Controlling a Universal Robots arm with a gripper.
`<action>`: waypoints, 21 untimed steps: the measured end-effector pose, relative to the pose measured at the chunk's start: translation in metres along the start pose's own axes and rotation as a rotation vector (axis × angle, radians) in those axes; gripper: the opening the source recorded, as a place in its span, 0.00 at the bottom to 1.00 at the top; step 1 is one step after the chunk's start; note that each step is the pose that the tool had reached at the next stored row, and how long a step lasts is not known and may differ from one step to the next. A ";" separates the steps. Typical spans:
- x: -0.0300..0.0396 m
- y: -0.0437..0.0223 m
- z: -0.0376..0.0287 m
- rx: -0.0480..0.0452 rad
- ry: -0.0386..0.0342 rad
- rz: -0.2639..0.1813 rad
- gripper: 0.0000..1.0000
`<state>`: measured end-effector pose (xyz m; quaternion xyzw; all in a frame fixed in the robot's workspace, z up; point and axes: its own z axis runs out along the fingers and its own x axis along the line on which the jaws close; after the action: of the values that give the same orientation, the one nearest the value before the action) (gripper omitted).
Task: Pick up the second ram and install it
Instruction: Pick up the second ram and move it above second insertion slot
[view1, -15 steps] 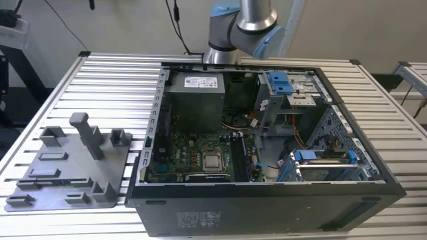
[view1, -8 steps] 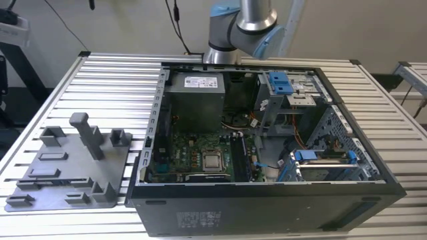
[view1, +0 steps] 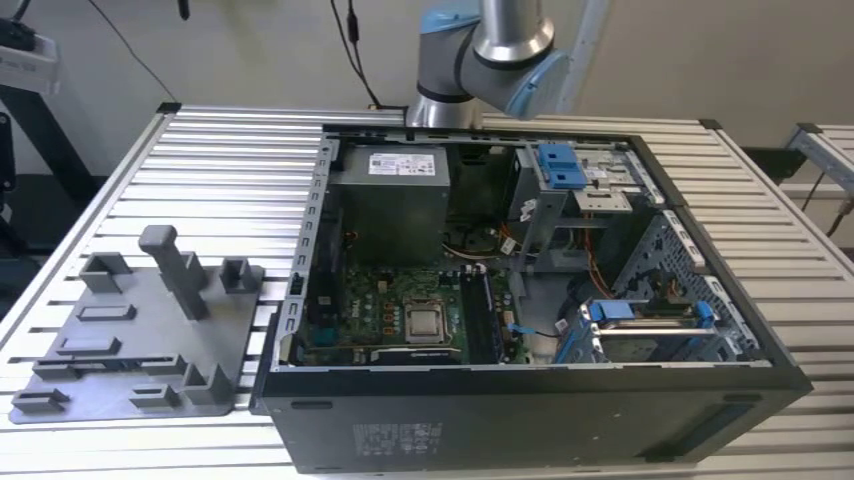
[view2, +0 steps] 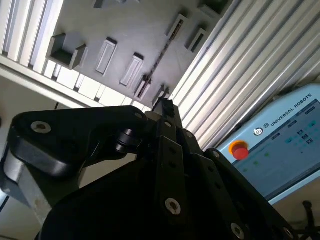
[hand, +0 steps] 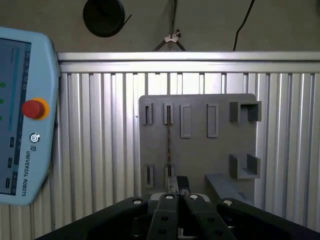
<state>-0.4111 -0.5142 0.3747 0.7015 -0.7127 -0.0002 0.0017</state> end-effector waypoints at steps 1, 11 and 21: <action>0.0000 0.0000 0.0000 0.0000 0.0000 0.000 0.11; 0.0000 0.0000 0.0001 0.0000 0.0001 0.000 0.12; 0.0000 0.0000 0.0003 0.0000 0.0000 0.000 0.54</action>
<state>-0.4111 -0.5142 0.3744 0.7015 -0.7127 -0.0002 0.0017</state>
